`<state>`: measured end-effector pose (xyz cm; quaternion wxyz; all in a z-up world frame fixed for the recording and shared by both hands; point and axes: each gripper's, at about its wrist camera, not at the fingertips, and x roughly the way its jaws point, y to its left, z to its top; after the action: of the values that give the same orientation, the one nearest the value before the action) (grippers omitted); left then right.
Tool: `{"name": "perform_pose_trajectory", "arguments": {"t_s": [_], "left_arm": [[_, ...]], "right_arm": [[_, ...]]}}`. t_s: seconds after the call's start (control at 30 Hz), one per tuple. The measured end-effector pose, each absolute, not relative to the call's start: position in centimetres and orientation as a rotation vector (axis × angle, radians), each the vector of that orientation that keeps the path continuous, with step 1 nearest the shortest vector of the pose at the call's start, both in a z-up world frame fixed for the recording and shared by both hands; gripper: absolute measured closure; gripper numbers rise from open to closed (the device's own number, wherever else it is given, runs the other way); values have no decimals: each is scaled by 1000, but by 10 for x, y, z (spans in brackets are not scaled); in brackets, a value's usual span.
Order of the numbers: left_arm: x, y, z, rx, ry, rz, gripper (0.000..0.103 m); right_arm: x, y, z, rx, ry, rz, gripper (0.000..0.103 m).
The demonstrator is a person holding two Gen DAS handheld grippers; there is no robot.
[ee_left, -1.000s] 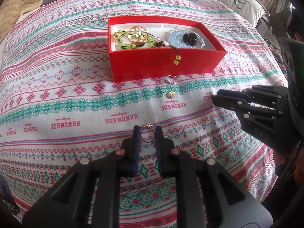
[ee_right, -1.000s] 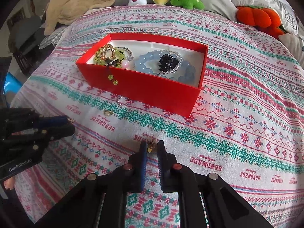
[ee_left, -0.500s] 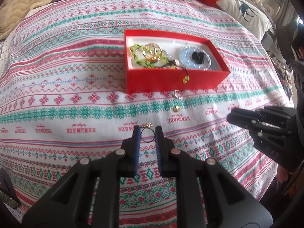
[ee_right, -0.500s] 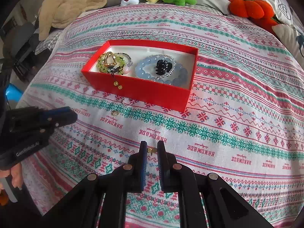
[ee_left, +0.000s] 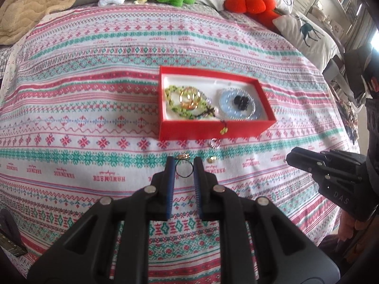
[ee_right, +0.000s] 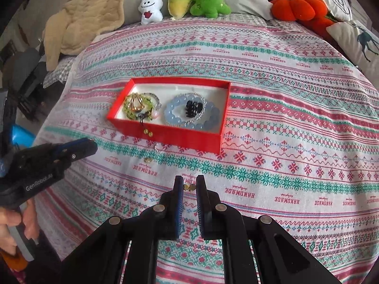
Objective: Organize jewelry
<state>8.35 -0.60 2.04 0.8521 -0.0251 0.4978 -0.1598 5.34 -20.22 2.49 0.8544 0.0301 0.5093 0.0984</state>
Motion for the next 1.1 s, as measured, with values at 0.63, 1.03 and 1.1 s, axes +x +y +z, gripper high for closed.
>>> {"name": "perform_pose_trajectory", "arguments": {"t_s": [0.63,1.03,1.1], "left_arm": [[125,-25,26,-149,1028,-401,86],[146,-36,9,-185,1059,-380,86],[148,-36,7,-181,1059,-372,86]], "right_arm": [[88,-208,37,155,1014,188,92],[114,-213,23,219,1007,178,92],[117,-213,22,217,1007,182,92]]}}
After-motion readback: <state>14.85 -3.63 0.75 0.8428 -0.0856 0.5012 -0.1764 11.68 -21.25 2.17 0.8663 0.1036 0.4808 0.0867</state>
